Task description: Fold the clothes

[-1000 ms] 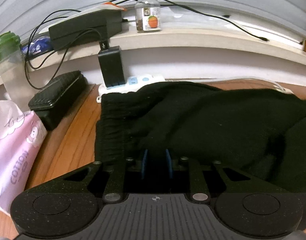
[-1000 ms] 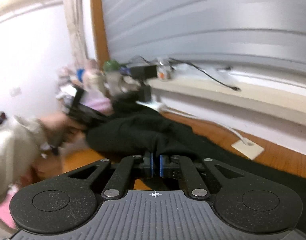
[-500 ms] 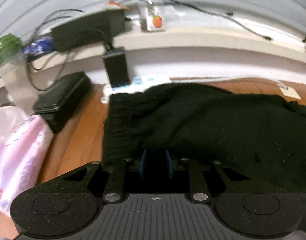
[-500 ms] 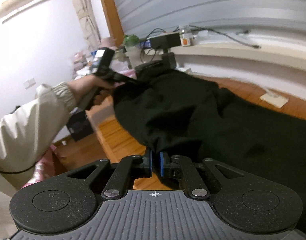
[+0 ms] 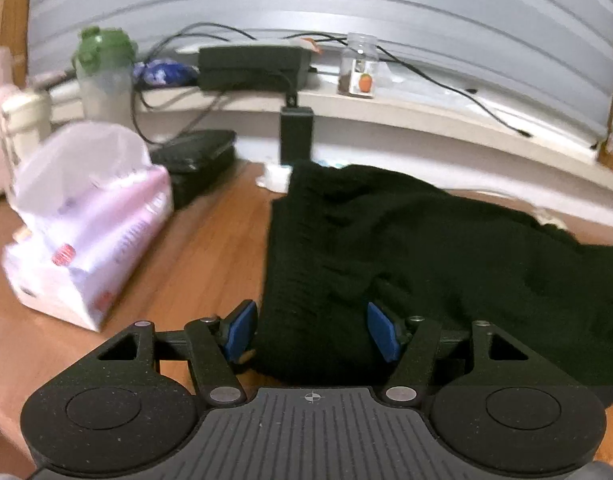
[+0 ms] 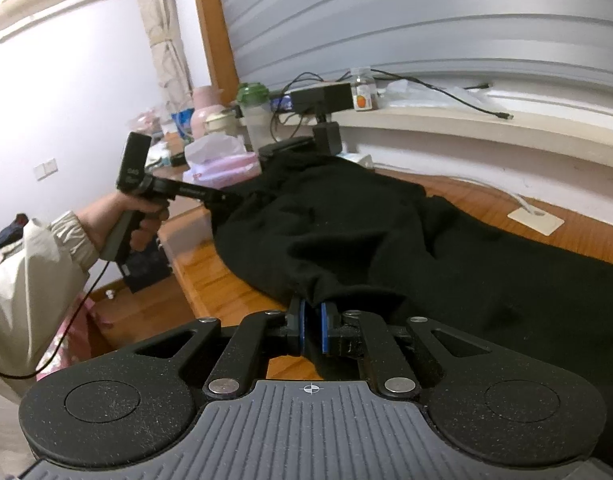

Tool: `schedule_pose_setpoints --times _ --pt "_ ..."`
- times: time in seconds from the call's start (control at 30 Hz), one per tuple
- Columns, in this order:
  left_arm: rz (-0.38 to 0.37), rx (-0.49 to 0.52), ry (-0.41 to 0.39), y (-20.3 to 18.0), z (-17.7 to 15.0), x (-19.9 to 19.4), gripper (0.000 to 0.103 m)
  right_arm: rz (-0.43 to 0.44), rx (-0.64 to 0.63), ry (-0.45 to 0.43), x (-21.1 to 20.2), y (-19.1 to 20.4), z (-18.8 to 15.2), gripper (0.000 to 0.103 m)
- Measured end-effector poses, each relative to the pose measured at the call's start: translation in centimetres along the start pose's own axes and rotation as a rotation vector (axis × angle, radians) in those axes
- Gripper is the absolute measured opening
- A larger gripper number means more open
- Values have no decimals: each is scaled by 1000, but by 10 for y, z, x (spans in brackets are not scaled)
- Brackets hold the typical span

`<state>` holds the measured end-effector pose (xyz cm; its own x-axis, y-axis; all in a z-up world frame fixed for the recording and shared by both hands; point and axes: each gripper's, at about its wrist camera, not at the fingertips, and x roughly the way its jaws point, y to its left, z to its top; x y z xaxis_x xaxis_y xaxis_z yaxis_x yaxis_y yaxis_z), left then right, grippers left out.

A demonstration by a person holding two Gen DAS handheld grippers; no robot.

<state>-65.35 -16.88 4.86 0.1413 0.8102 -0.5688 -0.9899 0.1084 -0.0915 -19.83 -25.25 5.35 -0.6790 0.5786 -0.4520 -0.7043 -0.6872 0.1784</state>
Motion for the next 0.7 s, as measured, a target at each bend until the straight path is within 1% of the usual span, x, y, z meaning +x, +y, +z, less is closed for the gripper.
schedule_pose_setpoints --times 0.03,0.07,0.13,0.2,0.33,0.4,0.47,0.53,0.57,0.6,0.67,0.7 --pt "12 7 4 0 0 3 58 -4 -6 0 1 1 -1 9" --pt "27 17 8 0 -1 6 47 -8 -13 -5 1 2 -1 9" --pt "46 29 11 1 0 8 36 -14 -28 -14 1 3 -1 8" --pt "58 51 16 1 3 9 31 -19 -37 -24 1 4 0 8" --pt "131 135 13 -10 11 9 21 -14 -37 -35 -2 4 4 8" --pt "146 140 -3 -8 20 1 21 -6 -39 -35 -4 6 6 7" --pt "152 136 -35 -3 33 -13 20 13 -34 -27 -8 10 7 7" --pt "156 174 -36 -3 43 -23 19 43 -30 -6 -12 18 6 7" --pt "171 195 -34 -4 46 -26 19 60 -30 8 -13 23 6 7" --pt "184 217 -22 -6 46 -27 19 76 -31 24 -14 29 5 7" --pt "192 263 46 -9 40 -23 19 97 -52 91 -6 40 -8 8" --pt "195 273 80 -8 35 -20 20 107 -62 124 -2 45 -14 11"
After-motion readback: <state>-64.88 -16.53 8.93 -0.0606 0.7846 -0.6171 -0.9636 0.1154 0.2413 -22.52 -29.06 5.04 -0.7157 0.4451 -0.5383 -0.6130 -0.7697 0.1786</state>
